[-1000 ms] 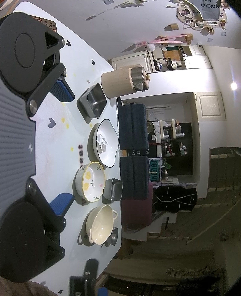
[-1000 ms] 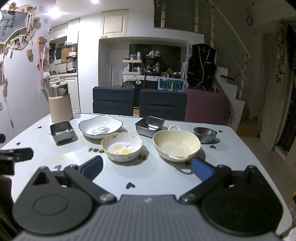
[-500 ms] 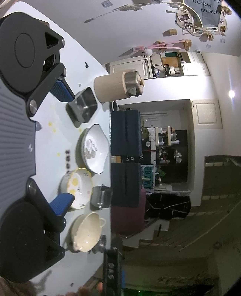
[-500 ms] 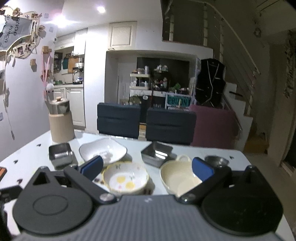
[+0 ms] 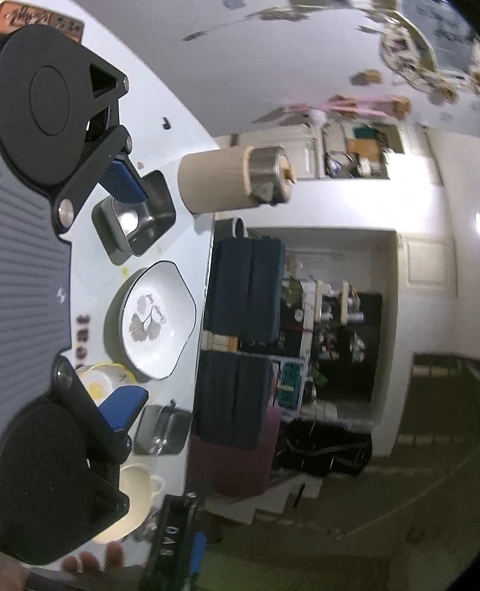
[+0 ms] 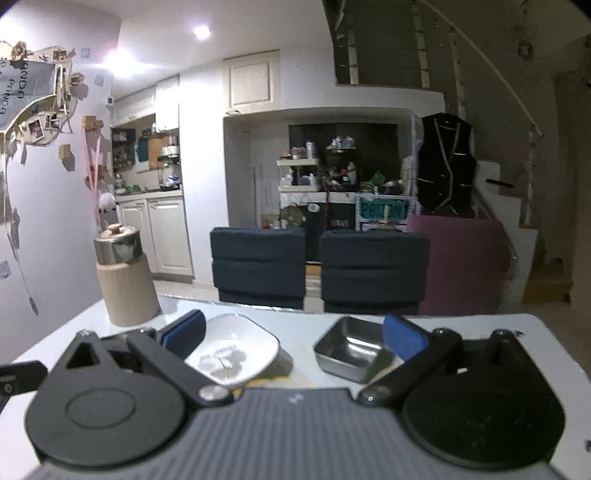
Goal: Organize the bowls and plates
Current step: 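Move both grippers toward the rim of the white ginkgo-print plate, then close the left gripper on the plate rim while the right gripper grips the rim, then lift and carry the white plate across the table with both grippers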
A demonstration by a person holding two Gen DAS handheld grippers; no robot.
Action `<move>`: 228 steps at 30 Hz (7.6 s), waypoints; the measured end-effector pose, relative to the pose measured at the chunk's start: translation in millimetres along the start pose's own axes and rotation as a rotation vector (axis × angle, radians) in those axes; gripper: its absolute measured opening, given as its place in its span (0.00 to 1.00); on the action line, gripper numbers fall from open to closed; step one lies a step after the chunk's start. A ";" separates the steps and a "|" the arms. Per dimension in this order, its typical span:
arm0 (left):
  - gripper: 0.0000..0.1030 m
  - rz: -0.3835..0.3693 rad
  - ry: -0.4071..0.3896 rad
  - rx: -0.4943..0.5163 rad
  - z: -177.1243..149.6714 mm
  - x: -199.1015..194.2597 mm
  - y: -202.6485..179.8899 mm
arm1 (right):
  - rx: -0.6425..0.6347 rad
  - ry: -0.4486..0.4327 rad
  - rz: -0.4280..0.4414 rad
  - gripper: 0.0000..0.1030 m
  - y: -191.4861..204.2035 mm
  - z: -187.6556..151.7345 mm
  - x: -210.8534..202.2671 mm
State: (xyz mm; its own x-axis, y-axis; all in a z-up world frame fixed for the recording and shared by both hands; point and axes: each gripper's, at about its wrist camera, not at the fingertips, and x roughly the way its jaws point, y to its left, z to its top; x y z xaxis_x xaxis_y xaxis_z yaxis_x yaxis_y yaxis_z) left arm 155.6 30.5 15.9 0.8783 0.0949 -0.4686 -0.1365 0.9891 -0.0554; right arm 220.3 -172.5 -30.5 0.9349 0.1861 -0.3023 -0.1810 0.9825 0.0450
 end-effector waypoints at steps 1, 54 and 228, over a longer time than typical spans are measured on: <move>1.00 0.006 0.004 -0.017 2.8 8.3 1.0 | -0.002 0.006 0.002 1.00 -0.1 1.3 8.3; 0.51 -0.158 0.336 -0.416 -15.4 238.5 22.3 | 0.319 0.509 0.158 0.09 -37.0 -38.2 247.4; 0.32 -0.205 0.526 -0.044 -107.4 136.6 106.5 | 0.186 0.703 0.045 0.14 77.5 -91.5 31.0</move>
State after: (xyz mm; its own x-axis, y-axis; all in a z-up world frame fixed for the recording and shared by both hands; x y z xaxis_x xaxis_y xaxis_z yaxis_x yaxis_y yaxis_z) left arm 211.8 136.7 -148.7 0.5434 -0.1784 -0.8203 -0.0161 0.9748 -0.2227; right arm 207.3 -91.8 -123.5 0.4989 0.2355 -0.8340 -0.1014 0.9716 0.2137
